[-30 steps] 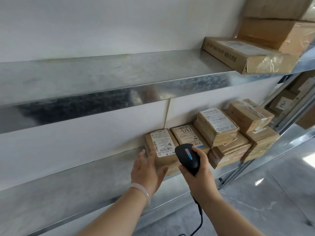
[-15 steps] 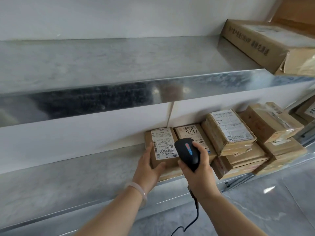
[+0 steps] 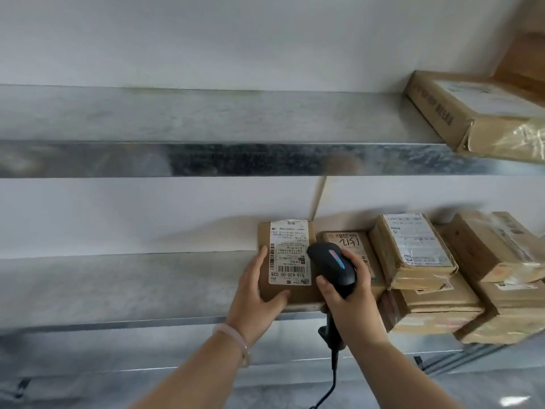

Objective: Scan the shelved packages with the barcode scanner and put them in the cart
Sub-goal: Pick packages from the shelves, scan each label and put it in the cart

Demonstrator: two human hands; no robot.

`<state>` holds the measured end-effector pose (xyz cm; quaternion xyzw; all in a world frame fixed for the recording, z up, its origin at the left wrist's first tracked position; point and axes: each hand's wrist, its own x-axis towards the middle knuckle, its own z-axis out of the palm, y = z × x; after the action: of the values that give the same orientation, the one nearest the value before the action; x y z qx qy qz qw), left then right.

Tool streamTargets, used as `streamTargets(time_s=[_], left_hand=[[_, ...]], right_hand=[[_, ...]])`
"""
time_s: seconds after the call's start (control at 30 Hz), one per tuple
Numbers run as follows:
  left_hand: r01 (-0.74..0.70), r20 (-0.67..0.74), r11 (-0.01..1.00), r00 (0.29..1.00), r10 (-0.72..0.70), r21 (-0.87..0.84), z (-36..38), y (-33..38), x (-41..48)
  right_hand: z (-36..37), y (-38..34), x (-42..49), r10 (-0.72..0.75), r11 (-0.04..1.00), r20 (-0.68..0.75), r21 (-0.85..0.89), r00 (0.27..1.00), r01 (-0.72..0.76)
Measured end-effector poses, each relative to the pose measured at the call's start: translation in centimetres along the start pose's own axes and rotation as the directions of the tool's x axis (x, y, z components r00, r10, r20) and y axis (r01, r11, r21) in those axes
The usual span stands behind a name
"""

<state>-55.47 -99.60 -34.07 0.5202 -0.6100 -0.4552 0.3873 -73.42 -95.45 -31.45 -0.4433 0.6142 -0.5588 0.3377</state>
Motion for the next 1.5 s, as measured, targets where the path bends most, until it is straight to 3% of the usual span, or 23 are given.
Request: streamTargets(time_s=[0.3,0.67,1.13,1.5], left_hand=[[-0.063,-0.238,0.998,0.969,0.068,0.031,-5.1,0.9,-5.3],[-0.107,-0.525,0.987,0.837,0.155,0.121,-12.6,1.6,-11.7],[-0.042,-0.657,0.994,0.747,0.098,0.1,-27.0,-0.2,-21.8],[-0.021,-0.745,1.0,0.666,0.019,0.007,-36.1,-2.9,-29.2]], right_hand=[[3.9,-2.8,-2.6,-0.14,0.986,0.201,0.117,0.969,0.118],[11.0,-6.8,-7.5,-0.248,0.955,0.407,0.254,0.879,0.152],[23.7,-11.2,-18.4,-0.241,0.95,0.547,0.3,0.801,0.081],[30.7,-14.4,-26.4,-0.311,0.948,0.628,0.259,0.713,0.185]])
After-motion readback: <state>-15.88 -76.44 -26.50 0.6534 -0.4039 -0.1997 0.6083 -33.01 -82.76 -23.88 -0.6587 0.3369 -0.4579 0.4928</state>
